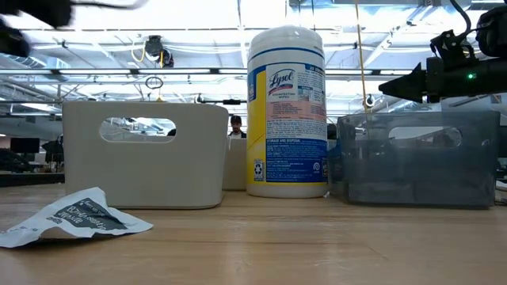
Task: Pick & Place First Aid Supplies
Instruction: Put the alcohol pad into the top transparent black bin
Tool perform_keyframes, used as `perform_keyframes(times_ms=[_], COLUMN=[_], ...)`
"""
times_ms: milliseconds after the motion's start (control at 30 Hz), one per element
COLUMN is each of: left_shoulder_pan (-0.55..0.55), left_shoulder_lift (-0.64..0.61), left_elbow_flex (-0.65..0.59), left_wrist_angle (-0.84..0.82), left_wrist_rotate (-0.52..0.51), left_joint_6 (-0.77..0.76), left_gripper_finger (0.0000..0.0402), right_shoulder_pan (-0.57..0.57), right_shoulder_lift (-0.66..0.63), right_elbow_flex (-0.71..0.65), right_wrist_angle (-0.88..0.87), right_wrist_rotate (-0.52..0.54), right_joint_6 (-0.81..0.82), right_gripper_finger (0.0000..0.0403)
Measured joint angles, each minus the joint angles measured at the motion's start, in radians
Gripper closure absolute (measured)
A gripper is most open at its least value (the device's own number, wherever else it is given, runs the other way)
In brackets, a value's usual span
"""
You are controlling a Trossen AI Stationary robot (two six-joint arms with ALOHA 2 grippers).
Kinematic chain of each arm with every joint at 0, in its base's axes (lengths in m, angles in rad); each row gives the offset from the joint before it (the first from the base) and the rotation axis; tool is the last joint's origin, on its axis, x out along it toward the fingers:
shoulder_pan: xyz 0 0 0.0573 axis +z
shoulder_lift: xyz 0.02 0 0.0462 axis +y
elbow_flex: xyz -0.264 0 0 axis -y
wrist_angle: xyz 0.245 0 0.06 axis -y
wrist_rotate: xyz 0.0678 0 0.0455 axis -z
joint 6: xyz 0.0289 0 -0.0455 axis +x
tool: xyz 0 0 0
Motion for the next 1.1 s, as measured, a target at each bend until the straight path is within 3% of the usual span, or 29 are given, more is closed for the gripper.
perform_keyframes(times_ms=[367,767,900,1100], left_shoulder_pan=[0.491,0.831,0.91,1.026], left_shoulder_lift=[0.073,0.077,0.175,0.387], left_elbow_flex=[0.043,0.043,0.1,0.324], left_wrist_angle=[-0.007,-0.011,-0.025,-0.052], left_wrist_rotate=[-0.053,-0.079,-0.079,-0.088], left_joint_6=[0.125,0.269,0.342,0.469], left_gripper_finger=[0.0401,0.0401,0.0401,0.0401], right_shoulder_pan=[0.0,0.0,0.0,0.0], right_shoulder_lift=[0.0,0.0,0.0,0.0], right_elbow_flex=[0.0,0.0,0.0,0.0], right_wrist_angle=[0.0,0.0,0.0,0.0], right_wrist_rotate=[0.0,0.0,0.0,0.0], right_joint_6=[0.0,0.0,0.0,0.0], right_gripper_finger=[0.014,0.014,0.014,0.014])
